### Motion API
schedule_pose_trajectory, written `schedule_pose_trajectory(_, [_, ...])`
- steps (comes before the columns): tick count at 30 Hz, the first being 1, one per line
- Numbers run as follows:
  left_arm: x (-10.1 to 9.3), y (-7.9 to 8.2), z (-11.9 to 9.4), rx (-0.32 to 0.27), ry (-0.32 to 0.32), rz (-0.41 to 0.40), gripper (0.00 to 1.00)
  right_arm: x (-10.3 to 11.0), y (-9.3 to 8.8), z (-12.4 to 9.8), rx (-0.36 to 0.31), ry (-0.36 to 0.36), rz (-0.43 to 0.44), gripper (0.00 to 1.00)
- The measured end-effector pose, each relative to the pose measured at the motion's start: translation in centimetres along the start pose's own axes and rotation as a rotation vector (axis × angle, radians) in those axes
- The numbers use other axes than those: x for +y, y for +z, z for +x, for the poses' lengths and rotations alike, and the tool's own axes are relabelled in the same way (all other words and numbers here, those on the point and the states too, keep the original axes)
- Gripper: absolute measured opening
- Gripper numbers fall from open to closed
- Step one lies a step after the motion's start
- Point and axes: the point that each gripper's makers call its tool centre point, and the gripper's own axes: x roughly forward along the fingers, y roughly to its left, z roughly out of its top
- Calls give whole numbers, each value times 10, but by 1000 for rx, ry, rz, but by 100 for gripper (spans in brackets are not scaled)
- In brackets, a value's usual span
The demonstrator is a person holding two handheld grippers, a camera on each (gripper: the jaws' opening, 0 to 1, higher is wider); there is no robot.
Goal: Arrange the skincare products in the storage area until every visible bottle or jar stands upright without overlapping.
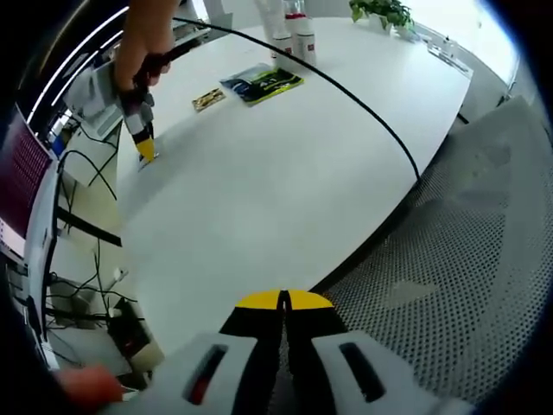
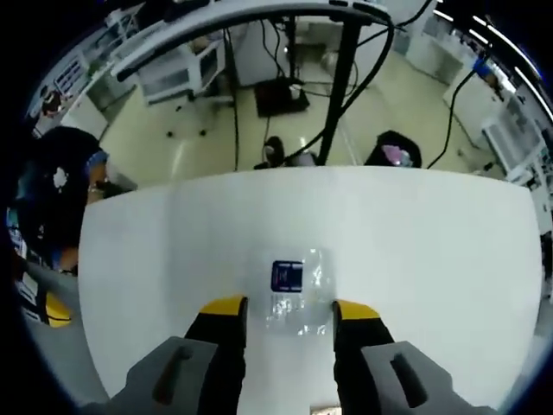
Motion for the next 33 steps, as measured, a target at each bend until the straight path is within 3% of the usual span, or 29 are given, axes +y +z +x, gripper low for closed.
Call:
schedule_pose_trajectory(6, [1, 1, 0, -4, 3, 1, 0, 0, -7, -14, -22, -5, 19, 39])
schedule_pose_trajectory(18, [2, 2, -1, -11, 9, 6, 0, 25, -26, -43, -55, -2, 27, 39])
schedule_pose_trajectory(23, [3, 2, -1, -13, 13, 7, 0, 49, -40, -60, -105, 19, 75, 39])
schedule_pose_trajectory(33, [4, 7, -1, -43, 17, 11, 0, 97, -88, -92, -132, 8, 100, 39])
